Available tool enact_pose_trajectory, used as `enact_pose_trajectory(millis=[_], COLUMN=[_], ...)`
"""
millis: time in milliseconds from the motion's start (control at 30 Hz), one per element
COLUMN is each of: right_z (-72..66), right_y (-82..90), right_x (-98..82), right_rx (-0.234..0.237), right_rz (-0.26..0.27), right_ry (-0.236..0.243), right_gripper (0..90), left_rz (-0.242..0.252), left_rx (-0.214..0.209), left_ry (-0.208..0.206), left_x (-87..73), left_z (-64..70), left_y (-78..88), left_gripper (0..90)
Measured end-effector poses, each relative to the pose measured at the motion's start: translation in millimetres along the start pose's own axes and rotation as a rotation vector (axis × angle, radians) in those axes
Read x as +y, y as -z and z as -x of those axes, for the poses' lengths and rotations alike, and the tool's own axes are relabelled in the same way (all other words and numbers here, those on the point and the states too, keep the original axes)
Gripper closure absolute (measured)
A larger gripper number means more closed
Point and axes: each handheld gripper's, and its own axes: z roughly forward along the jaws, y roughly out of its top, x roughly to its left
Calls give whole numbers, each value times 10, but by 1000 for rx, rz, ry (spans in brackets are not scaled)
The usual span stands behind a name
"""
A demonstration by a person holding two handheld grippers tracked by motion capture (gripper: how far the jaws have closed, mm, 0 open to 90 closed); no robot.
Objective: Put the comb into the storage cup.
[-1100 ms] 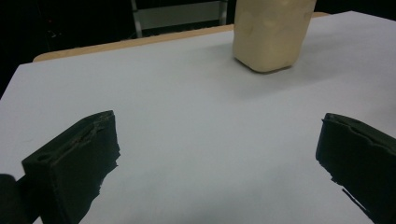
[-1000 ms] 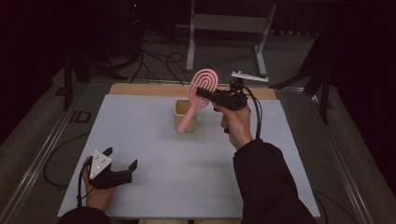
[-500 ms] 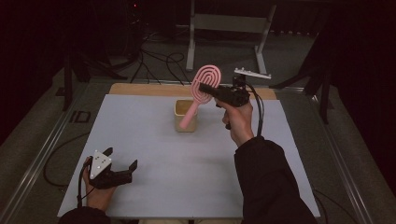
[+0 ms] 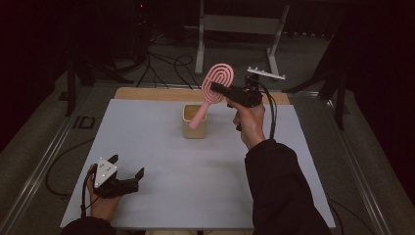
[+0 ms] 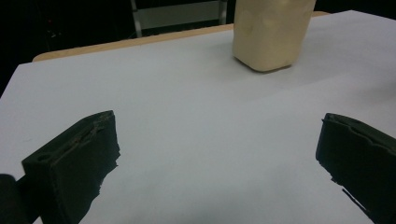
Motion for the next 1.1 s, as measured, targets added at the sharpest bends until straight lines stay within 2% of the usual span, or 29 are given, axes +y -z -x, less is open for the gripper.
enact_pose_trajectory(millis=[533,1100], right_z=[72,131], right_y=[-36,-124], right_x=[53,99], right_rx=[-41,-86], right_rz=[33,45], right_ry=[-21,-31], right_gripper=[641,641], left_rz=[0,-3], left_rx=[-1,-3], left_ry=[0,-2], left_x=[-1,-2], left_z=[-1,1], left_y=[-2,-5], left_gripper=[1,2])
